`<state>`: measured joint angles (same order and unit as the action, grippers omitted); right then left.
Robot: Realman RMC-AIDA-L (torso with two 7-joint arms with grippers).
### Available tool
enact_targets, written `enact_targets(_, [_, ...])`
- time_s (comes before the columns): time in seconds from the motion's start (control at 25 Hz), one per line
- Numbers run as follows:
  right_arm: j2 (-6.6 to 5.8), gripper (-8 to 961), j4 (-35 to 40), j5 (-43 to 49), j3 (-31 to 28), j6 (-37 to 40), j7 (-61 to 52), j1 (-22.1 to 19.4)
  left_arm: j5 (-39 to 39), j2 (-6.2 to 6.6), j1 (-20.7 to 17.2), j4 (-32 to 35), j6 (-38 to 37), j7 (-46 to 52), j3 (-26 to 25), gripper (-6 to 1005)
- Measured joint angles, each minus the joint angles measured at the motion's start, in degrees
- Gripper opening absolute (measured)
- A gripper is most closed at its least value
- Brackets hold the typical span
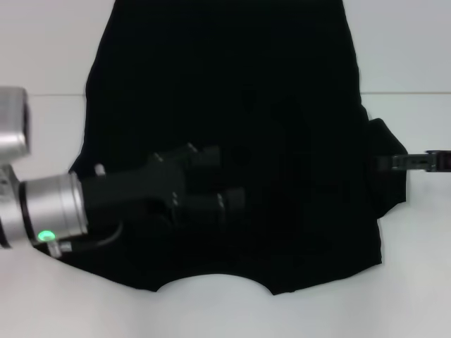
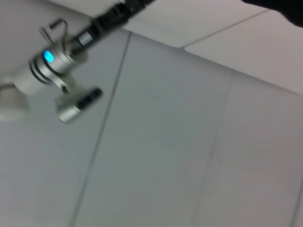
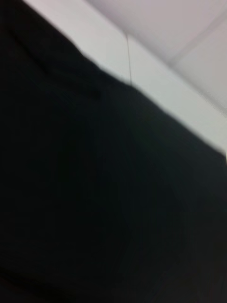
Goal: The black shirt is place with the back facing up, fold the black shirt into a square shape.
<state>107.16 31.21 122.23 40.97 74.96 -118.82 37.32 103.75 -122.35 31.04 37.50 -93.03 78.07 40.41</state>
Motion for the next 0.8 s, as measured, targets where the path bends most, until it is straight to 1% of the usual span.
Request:
enact_targets(0.04, [-0.29,884,0.60,0.89,-0.02,-0.43,-1.80,-0.22,0.90,-0.33,-0.18,-0.42,0.00,-3.29,2.02,932])
enact_targets(0.16, [-0.85,884,1.97,3.84,-0.09,-1.64,-7.22,-0.61,2.69,-0.61,-0.29,-0.31,0.29,-5.33,3.68,938])
enact_targets(0.32, [-0.99,884,3.00,8.92,-0.11,-4.30,-13.85,-0.48,5.12,-0.70,0.01,-0.12,0.34,-6.00,5.43,945])
enact_targets(0.4, [-0.81,884,3.02,10.88,-0.11,-5.45,-15.81,-0.08,5.58,-0.71,0.06,-0.09,0.15,-6.34,5.90,949])
enact_targets(0.44, [-0.53,884,2.61,12.04,0.03,-6.49,-16.71,0.34,5.68,-0.74,0.06,-0.06,-0.01,-6.80,6.12,949])
enact_targets(0.56, [-0.19,885,2.14,12.33,0.25,-7.28,-16.94,0.68,5.74,-0.87,-0.06,-0.03,-0.15,-7.70,6.69,949])
enact_targets(0.8, [1.22,883,0.97,12.44,0.42,-9.61,-17.00,1.17,6.10,-0.86,-0.04,-0.04,-0.22,-7.64,6.94,950])
